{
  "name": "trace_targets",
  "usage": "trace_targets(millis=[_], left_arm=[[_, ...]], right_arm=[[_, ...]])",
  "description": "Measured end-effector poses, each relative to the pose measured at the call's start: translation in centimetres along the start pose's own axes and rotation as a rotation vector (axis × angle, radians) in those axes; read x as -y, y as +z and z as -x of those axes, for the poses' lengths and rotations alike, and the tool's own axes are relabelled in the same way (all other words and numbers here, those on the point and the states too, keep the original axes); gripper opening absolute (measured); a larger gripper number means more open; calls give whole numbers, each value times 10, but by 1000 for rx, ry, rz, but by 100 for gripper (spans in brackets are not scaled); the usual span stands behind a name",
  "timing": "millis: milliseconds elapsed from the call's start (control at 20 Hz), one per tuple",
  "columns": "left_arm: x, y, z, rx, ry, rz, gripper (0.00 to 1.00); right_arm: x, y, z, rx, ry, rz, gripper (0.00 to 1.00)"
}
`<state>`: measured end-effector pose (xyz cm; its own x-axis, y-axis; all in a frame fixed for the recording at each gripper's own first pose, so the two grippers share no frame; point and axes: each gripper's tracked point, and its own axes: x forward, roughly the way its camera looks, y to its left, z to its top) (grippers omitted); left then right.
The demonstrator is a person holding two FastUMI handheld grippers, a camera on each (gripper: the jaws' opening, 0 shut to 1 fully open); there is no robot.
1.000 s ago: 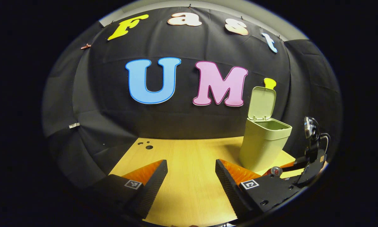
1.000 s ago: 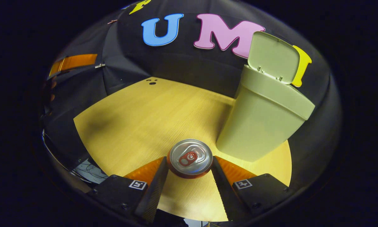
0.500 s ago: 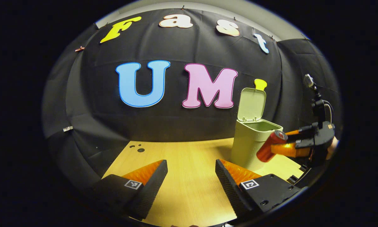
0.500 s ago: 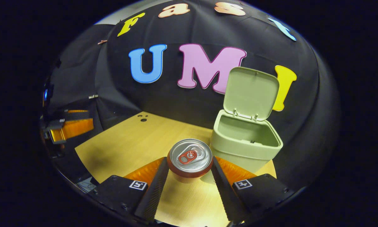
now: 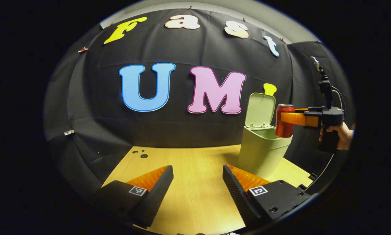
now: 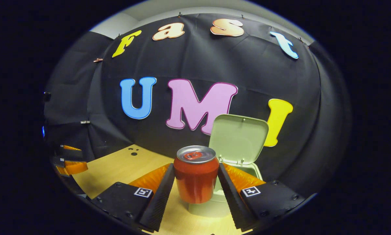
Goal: Press the lid of the desktop garbage bin to open it, pick up the crumpled paper on the desktop and throw it into the bin, then pick up the pop can on the desktop and drop it into the bin, and finally close the garbage bin lid.
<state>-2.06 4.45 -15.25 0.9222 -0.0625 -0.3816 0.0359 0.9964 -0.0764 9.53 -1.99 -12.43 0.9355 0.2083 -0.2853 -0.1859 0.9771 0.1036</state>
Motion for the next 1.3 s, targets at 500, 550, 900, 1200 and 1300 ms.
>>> trace_targets(millis=[500, 550, 900, 1200, 1300], left_arm=[[5, 8, -28, -1, 32, 10, 98], [6, 7, -31, -4, 37, 11, 98], [9, 11, -46, -16, 45, 10, 98], [15, 10, -52, -20, 23, 9, 98], [17, 10, -53, -21, 13, 7, 98]], right_arm=[[53, -6, -58, 15, -67, 17, 77], [56, -20, -67, -22, -69, 26, 78], [56, -50, -78, -61, -74, -33, 78], [68, -33, -69, -16, -97, -94, 77], [77, -20, -70, 6, -113, -113, 80]])
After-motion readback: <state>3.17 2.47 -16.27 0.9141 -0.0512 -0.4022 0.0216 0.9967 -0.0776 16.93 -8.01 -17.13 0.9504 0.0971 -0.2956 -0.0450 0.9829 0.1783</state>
